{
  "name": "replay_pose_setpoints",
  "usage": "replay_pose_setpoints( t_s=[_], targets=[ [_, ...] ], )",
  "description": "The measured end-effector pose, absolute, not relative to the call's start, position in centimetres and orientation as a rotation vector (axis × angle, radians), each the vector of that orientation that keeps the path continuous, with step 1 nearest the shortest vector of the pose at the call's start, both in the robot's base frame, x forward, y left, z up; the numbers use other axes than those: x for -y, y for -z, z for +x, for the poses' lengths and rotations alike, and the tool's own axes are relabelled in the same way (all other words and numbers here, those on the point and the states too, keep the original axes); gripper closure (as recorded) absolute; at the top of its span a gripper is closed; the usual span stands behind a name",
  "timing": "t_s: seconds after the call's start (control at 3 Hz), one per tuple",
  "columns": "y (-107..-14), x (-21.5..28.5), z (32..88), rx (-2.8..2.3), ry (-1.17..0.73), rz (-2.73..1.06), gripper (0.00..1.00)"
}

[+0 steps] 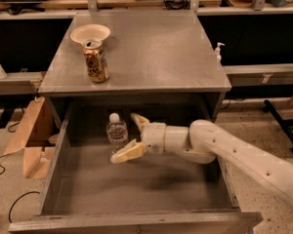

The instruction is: Place water bottle into top drawer

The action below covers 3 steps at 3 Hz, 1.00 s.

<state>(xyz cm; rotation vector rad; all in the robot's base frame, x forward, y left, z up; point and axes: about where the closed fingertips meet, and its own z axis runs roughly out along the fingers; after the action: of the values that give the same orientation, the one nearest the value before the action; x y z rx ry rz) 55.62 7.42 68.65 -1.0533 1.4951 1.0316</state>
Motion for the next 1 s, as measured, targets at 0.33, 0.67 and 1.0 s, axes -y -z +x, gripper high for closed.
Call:
replay_pose_setpoints(
  t_s=[0.33,0.67,1.0],
  targets=[
    [-75.3,1.8,54.5,-1.57,-0.955,-1.105,0.0],
    [-80.0,7.9,55.2,-1.672,-0.898,-1.152,0.0],
    [-85.5,12.8,55.9,-1.763,-0.837,-1.194,0.0]
  ],
)
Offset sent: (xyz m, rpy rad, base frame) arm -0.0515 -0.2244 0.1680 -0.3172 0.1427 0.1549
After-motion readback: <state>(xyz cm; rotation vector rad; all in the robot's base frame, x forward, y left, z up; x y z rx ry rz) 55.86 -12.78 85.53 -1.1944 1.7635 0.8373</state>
